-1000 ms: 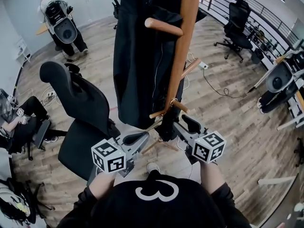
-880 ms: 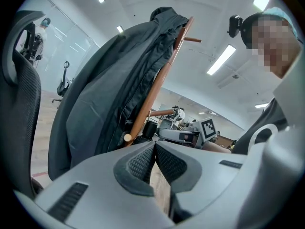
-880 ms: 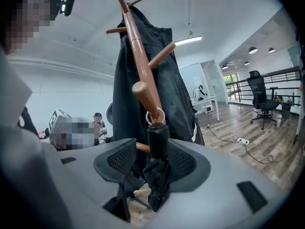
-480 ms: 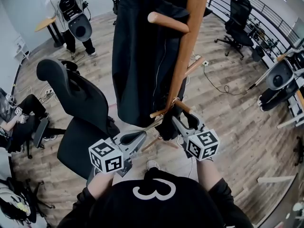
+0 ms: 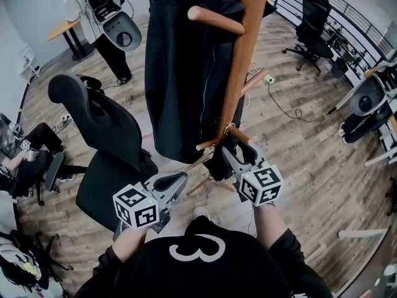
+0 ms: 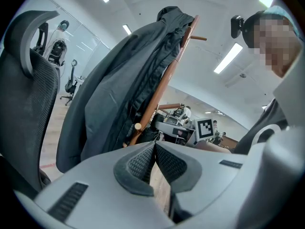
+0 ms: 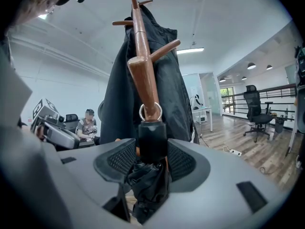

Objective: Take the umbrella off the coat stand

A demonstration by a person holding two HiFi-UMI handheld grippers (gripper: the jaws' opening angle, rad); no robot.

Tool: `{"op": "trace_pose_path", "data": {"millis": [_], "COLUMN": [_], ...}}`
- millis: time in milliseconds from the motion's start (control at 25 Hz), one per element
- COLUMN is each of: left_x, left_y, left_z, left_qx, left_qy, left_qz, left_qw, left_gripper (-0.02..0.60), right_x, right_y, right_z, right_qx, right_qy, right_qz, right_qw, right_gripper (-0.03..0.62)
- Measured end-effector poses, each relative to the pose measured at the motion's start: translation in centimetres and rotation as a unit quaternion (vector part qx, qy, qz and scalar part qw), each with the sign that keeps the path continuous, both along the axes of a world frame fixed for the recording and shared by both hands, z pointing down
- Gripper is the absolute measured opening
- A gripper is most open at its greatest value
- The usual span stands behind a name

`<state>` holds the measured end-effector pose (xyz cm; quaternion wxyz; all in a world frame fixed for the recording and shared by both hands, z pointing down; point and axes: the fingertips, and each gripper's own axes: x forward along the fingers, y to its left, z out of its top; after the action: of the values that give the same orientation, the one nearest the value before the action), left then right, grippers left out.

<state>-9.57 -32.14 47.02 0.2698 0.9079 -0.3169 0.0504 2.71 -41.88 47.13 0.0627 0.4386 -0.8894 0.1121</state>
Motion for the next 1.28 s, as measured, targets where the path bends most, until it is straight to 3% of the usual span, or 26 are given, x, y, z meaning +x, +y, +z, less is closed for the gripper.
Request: {"op": "trace_pose_path", "data": {"millis": [1280], "left_x": [0.5], "left_y": [1.7], "left_z": [1.7], "left_qx": [-0.032], "left_qy": [0.003], "left_qz": [0.022], "left_qw": [0.9992], "left_gripper": [0.015], "right_x": [0.1], "right_y": [-0.1], "right_z": [0.6], "right_qx": [-0.004], "right_qy": [0.000], "right_qz": [0.034], "right_qw": [0.999], "right_gripper": [0.193]}}
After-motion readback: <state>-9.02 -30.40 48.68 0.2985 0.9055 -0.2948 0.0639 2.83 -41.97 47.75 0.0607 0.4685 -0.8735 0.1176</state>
